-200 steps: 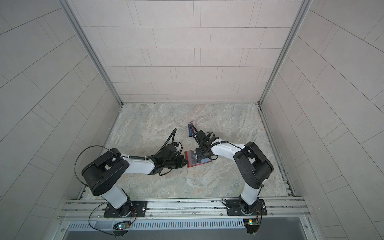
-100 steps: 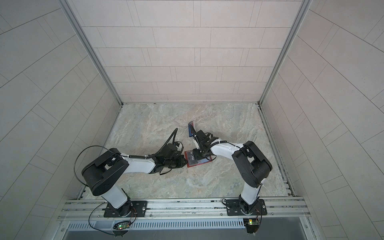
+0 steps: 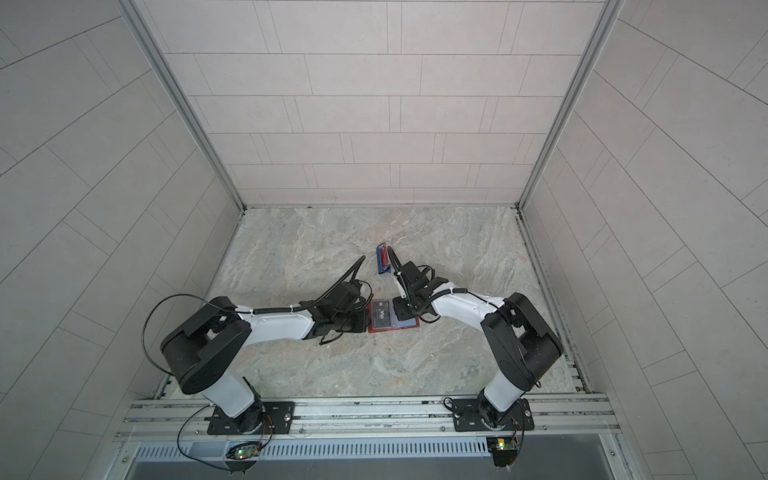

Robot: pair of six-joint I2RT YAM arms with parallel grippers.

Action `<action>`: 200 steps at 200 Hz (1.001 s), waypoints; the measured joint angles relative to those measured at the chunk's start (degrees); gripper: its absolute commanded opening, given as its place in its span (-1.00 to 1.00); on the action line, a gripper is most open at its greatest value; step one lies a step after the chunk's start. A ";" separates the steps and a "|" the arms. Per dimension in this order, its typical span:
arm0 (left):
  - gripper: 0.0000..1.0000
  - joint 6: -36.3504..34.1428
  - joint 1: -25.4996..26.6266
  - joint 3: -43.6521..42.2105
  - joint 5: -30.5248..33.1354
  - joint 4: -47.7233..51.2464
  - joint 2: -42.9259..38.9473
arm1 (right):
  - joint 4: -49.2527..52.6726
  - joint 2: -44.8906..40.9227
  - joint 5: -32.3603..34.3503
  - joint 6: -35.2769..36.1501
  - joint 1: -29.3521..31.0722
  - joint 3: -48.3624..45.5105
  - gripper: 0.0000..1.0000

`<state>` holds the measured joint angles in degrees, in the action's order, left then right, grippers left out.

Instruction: Put the credit cards into the card holder

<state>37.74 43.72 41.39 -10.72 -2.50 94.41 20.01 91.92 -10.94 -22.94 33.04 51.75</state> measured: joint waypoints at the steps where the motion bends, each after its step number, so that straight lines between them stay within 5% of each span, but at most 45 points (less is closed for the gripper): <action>1: -0.89 -0.13 -0.02 0.04 0.17 0.20 -0.04 | 0.00 0.00 0.02 0.00 -0.07 -0.02 -0.55; 23: -0.36 -2.14 -0.24 0.83 2.99 3.89 -1.36 | 0.15 0.24 -0.26 0.15 -1.62 -1.07 -0.57; 57: -0.15 -4.81 -0.59 2.12 7.15 11.87 -3.50 | -0.42 0.87 -1.75 0.22 -1.81 -2.25 -0.57; 116: -0.19 -6.27 -0.63 4.07 -0.59 11.08 -5.64 | -3.08 0.87 -3.06 -0.42 -1.88 -3.37 -0.58; 200: -0.34 -0.79 -0.70 7.37 -15.26 -5.18 6.73 | -3.89 0.70 -3.19 -1.09 -1.95 -3.89 -0.58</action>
<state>36.95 43.03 48.75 -25.98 -7.68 101.14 16.12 92.62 -14.13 -24.03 31.09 47.86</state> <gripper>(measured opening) 0.338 0.209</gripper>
